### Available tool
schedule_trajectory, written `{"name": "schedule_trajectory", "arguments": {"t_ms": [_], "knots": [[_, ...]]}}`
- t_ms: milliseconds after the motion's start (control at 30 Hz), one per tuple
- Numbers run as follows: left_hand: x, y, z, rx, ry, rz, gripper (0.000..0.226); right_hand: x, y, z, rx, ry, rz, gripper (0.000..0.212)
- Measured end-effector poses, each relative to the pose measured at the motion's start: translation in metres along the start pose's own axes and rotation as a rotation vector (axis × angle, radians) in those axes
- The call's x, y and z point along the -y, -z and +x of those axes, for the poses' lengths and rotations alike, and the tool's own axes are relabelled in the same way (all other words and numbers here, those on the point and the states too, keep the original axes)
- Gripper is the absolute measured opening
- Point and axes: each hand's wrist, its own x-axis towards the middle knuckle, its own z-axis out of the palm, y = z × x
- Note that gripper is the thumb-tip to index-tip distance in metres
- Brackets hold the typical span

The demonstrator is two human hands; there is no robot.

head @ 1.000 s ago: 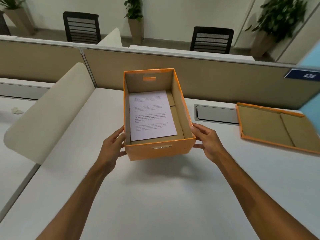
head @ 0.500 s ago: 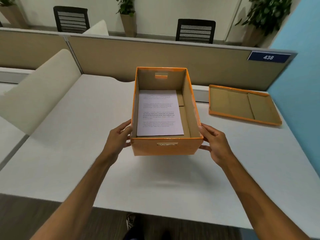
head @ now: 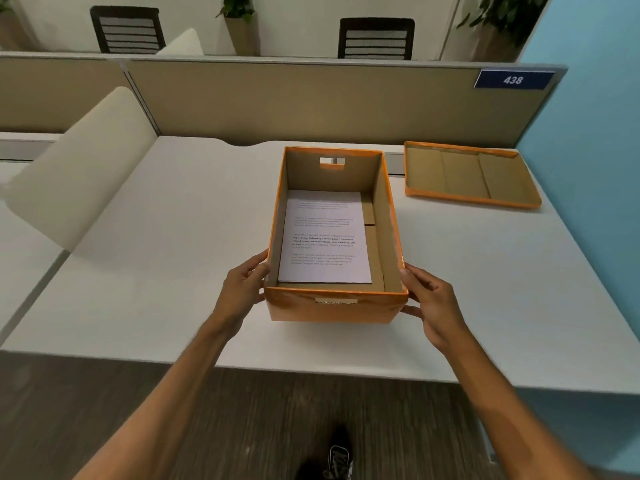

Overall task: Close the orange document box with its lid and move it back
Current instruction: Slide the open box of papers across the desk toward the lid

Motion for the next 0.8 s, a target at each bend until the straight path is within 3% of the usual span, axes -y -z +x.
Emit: {"name": "schedule_trajectory", "arguments": {"t_ms": [233, 433, 800], "knots": [[0.029, 0.005, -0.022, 0.008, 0.025, -0.003, 0.044, -0.021, -0.008, -0.03, -0.049, -0.036, 0.005, 0.04], [0.045, 0.004, -0.033, 0.012, 0.081, -0.016, 0.047, -0.034, -0.014, -0.049, -0.098, -0.054, -0.026, 0.018], [0.046, 0.001, -0.04, 0.041, 0.101, 0.019, 0.054, -0.047, -0.012, -0.055, -0.14, -0.044, -0.107, 0.03]]}}
